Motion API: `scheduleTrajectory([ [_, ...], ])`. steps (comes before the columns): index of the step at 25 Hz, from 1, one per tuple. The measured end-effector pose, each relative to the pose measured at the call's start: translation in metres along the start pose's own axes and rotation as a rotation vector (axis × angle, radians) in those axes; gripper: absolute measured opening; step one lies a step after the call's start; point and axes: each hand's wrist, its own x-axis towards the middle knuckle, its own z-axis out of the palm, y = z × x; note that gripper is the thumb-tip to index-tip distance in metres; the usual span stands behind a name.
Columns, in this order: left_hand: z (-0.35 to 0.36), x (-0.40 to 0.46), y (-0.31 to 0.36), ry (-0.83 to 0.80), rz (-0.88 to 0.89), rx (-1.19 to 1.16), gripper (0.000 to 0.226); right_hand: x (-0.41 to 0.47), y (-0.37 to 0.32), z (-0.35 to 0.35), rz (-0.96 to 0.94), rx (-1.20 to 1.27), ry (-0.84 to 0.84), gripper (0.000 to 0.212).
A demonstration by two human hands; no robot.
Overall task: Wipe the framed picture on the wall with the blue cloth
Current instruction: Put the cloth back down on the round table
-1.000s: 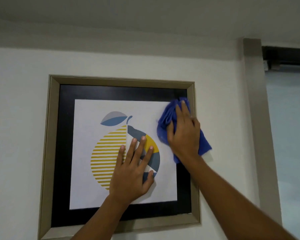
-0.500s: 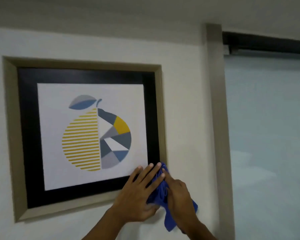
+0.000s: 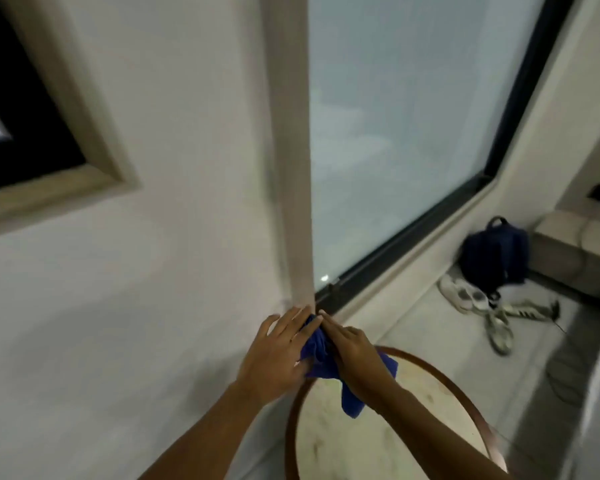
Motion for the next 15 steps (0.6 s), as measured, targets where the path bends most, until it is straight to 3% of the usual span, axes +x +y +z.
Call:
scheduleTrajectory([
  [5,0.235,-0.026,0.075,-0.234,-0.032,-0.235,0.065,-0.095,0.166,0.121,0.215,-0.266,-0.213,0.085],
  [9,0.410,-0.066,0.116,-0.383,-0.076,-0.278,0.068,-0.151,0.287,0.227,0.210,-0.388,-0.289,0.078],
  [12,0.483,-0.098,0.130,-0.435,-0.051,-0.178,0.065,-0.188,0.333,0.292,0.252,-0.406,-0.319,0.066],
  [15,0.500,-0.105,0.130,-0.483,-0.072,-0.107,0.065,-0.203,0.342,0.318,0.371,-0.333,-0.285,0.061],
])
